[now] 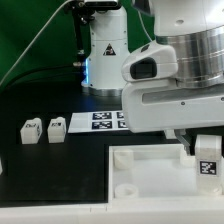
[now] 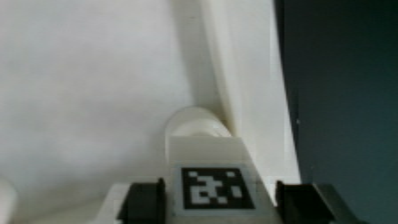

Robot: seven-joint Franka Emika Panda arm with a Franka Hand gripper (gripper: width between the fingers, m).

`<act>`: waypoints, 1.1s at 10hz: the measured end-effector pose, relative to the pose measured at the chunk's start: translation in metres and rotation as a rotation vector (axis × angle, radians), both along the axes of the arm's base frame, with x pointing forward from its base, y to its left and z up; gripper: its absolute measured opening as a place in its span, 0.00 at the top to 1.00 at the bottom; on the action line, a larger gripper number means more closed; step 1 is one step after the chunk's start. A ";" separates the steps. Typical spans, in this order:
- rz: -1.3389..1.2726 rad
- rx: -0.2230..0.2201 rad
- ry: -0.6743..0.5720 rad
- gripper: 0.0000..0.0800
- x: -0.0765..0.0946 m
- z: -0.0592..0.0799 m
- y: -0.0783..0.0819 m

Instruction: Assemble one leg

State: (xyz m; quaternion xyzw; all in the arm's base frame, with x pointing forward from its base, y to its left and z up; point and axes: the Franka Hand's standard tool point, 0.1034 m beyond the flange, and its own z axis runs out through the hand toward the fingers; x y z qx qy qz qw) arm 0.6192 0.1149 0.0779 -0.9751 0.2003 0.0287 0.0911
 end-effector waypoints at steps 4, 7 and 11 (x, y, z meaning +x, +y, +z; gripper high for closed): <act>-0.545 0.052 0.094 0.63 0.002 -0.001 0.003; -0.743 0.068 0.137 0.63 0.002 0.000 0.008; -0.535 0.056 0.113 0.29 -0.003 -0.001 0.011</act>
Offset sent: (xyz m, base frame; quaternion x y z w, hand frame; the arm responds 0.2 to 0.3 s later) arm 0.0031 -0.0033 -0.0108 0.0439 0.0112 0.2343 0.9711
